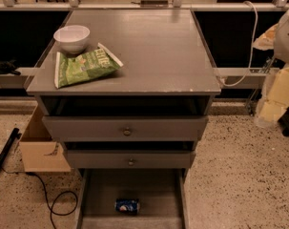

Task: Pick pepsi can from bottom drawer and place on counter

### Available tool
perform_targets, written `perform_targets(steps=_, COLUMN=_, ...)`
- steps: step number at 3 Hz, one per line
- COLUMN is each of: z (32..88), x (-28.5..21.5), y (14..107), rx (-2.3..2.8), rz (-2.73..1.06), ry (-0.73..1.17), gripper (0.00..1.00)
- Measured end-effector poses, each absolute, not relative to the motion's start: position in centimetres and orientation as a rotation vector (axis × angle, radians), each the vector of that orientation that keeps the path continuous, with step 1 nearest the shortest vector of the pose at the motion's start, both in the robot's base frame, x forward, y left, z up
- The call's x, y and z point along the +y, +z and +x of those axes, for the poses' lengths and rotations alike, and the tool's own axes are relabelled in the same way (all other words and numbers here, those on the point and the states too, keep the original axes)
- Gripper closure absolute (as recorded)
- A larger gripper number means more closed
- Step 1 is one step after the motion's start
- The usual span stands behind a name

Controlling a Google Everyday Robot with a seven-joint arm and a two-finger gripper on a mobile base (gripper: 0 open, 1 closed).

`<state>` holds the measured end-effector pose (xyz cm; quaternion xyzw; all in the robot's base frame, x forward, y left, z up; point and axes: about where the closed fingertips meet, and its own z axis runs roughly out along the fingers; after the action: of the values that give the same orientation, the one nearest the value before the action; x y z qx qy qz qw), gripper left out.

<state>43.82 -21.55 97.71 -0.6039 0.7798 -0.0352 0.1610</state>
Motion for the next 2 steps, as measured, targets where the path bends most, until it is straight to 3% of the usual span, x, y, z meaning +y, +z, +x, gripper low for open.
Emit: perform_targets(steps=2, z=43.6, x=-20.7, y=96.5, rx=2.208, rz=-1.73, ry=-0.062, gripper=0.0)
